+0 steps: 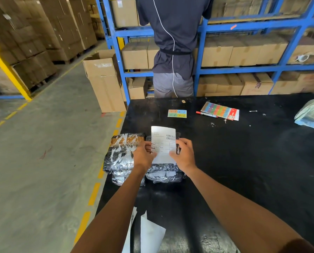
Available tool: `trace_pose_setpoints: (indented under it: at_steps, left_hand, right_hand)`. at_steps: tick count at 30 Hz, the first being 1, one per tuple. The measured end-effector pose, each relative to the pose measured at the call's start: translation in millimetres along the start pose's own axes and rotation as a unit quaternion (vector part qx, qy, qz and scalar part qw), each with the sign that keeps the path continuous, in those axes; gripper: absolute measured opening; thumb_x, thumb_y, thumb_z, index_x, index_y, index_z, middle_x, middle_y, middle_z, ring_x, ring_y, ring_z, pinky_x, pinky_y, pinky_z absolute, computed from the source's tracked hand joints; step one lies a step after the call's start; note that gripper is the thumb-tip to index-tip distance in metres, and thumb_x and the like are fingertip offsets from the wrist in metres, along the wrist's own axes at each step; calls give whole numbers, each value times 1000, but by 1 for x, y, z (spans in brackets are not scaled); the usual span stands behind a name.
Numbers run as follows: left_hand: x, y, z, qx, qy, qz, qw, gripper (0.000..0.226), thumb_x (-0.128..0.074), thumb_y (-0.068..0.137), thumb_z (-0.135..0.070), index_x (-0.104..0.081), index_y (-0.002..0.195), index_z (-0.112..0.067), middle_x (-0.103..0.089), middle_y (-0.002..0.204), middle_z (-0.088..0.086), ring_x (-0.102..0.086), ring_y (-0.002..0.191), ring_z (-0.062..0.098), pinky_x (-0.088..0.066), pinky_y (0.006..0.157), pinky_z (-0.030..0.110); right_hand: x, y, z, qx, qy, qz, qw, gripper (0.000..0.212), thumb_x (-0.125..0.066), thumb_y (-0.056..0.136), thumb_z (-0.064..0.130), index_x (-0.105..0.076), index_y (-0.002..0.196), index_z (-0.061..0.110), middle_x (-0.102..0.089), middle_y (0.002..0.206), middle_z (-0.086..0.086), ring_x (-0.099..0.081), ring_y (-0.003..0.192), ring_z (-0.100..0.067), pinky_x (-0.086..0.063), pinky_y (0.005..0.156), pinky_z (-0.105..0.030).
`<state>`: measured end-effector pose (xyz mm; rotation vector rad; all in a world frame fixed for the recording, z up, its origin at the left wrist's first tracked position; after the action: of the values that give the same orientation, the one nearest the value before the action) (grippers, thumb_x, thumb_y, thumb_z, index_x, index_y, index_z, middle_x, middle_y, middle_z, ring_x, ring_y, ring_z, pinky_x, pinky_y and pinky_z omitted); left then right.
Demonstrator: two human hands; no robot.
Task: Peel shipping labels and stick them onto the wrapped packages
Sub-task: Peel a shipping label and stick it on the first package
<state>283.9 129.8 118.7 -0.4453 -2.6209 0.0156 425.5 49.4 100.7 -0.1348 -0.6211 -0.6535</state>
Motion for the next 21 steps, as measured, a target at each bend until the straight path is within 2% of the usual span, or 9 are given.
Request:
trace_pose_setpoints:
  at_steps: [2, 4, 6, 8, 11, 14, 17, 19, 21]
  left_hand:
    - [-4, -2, 3, -18, 31, 5, 999, 47, -76, 80, -6, -54, 121, -10, -62, 110, 2, -60, 99, 16, -52, 79, 18]
    - [-9, -4, 4, -41, 65, -3, 997, 54, -75, 81, -7, -51, 128, -11, -55, 125, 5, -56, 113, 20, -53, 92, 26]
    - [-12, -6, 4, -61, 95, -21, 993, 62, -74, 82, -6, -44, 136, -13, -42, 139, 7, -45, 128, 22, -46, 107, 37]
    - [-12, -8, 5, -100, 126, -36, 986, 62, -72, 83, -5, -43, 137, -14, -36, 142, 7, -38, 130, 21, -40, 111, 38]
    - [-14, -5, 9, -226, 214, -23, 950, 40, -66, 84, -5, -58, 122, -16, -51, 132, 2, -47, 121, 18, -45, 106, 39]
    - [-20, 7, 19, -320, 256, 37, 911, 29, -56, 87, -7, -68, 112, -17, -66, 121, -1, -61, 109, 21, -50, 97, 44]
    - [-25, 19, 24, -335, 294, 66, 893, 39, -44, 94, -20, -62, 128, -18, -60, 135, 0, -56, 124, 23, -43, 106, 46]
    - [-26, 23, 22, -312, 342, 87, 882, 44, -36, 101, -27, -46, 144, -21, -44, 151, -3, -38, 141, 18, -28, 117, 44]
    - [-25, 29, 18, -286, 381, 111, 872, 48, -28, 105, -34, -30, 152, -24, -27, 160, -6, -21, 148, 14, -15, 122, 42]
  right_hand:
    - [-1, 1, 1, -11, 14, -5, 1000, 50, -68, 84, 5, -55, 131, 16, -43, 134, -5, -46, 124, -20, -46, 105, -31]
    - [-1, 3, 1, -13, 11, -12, 1000, 44, -67, 85, 3, -59, 125, 19, -49, 129, -6, -48, 121, -23, -46, 102, -32]
    - [-1, 7, 1, -9, 12, -21, 1000, 37, -65, 86, 3, -63, 119, 20, -53, 124, -6, -52, 116, -24, -47, 93, -27]
    - [0, 10, 2, -11, 23, -28, 999, 32, -65, 88, 4, -64, 116, 18, -54, 122, -6, -56, 108, -22, -43, 82, -19]
    - [-1, 16, 1, -17, 29, -32, 999, 27, -65, 90, 8, -64, 116, 16, -52, 124, -8, -55, 99, -17, -40, 76, -13]
    - [-3, 24, -4, -19, 27, -38, 999, 25, -66, 89, 11, -65, 114, 14, -49, 126, -8, -57, 104, -19, -40, 76, -11]
    - [-5, 30, -8, -25, 40, -40, 998, 40, -67, 89, 13, -57, 128, 19, -39, 131, -4, -52, 111, -16, -45, 86, -19]
    - [-6, 34, -11, -52, 57, -56, 995, 59, -70, 88, 17, -44, 141, 21, -32, 137, -3, -49, 112, -14, -51, 94, -28]
    - [-9, 40, -15, -75, 50, -65, 994, 66, -71, 87, 24, -38, 144, 19, -30, 141, -7, -50, 118, -20, -52, 98, -38]
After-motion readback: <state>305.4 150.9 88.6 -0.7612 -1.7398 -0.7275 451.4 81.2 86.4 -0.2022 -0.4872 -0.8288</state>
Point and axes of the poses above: each hand's wrist, its own y-axis towards the middle knuckle, its own x-axis out of the back of the hand, z = x × y, the point moved 1 cm from there along y, towards the middle knuckle
